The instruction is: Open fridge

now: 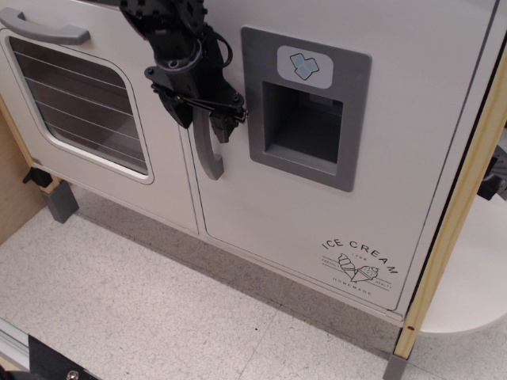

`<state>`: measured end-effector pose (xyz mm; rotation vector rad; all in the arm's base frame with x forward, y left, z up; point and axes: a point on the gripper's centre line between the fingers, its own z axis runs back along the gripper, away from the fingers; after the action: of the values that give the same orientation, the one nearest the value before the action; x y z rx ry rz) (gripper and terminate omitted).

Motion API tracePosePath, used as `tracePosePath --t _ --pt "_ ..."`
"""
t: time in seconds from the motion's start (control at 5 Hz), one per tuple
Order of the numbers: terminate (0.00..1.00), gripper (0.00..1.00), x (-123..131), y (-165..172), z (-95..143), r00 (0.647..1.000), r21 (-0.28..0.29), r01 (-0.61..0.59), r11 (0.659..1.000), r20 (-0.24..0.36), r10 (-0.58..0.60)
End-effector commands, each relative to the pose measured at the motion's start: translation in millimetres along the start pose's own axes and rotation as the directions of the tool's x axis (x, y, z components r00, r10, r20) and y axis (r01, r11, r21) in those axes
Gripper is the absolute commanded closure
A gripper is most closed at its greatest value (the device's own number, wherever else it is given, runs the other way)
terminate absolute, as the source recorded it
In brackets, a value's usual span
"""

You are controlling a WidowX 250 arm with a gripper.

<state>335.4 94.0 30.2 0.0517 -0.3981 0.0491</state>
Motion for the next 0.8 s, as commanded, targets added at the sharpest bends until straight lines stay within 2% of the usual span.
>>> tracePosePath --t 0.0,0.2,0.6 --pt "0.00 1.00 7.1 6.1 10.1 0.998 0.001 -0.017 1.000 0.057 0.017" --pt "0.00 1.00 -1.0 8.0 11.9 0.998 0.014 0.008 1.000 0.069 -0.009" --pt "0.00 1.00 -31.4 20.3 40.5 0.998 -0.010 0.036 0.999 0.044 -0.035"
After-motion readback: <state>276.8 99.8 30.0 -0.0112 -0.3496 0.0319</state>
